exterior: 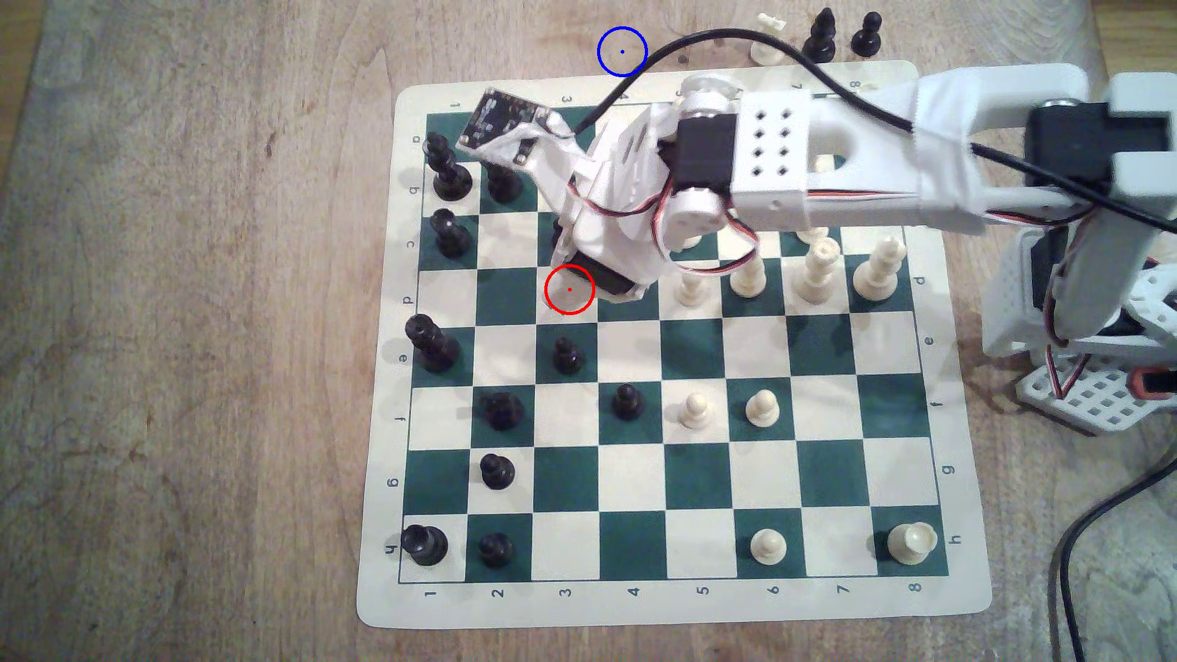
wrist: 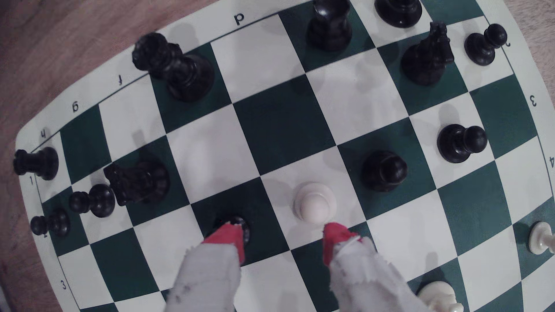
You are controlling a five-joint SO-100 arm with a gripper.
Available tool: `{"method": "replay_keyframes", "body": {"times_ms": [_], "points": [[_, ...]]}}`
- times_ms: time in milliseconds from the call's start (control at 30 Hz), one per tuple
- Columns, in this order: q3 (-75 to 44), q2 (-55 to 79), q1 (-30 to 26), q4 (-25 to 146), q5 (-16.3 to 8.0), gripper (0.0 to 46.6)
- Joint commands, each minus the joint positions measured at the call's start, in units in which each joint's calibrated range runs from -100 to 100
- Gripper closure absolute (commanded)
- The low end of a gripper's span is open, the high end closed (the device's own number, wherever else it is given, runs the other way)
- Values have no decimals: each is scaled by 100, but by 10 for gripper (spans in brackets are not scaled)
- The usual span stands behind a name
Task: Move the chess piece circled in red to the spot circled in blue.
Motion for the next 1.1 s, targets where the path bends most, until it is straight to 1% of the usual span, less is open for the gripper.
{"method": "replay_keyframes", "body": {"times_ms": [0, 133, 633, 700, 733, 767, 1067], "points": [[-546, 95, 60, 25, 20, 319], [-663, 282, 60, 17, 0, 313], [-727, 639, 91, -130, 54, 314], [-700, 639, 91, -229, 54, 319], [-691, 639, 91, -278, 54, 334], [-691, 639, 91, -294, 54, 340], [-536, 656, 99, -614, 59, 340]]}}
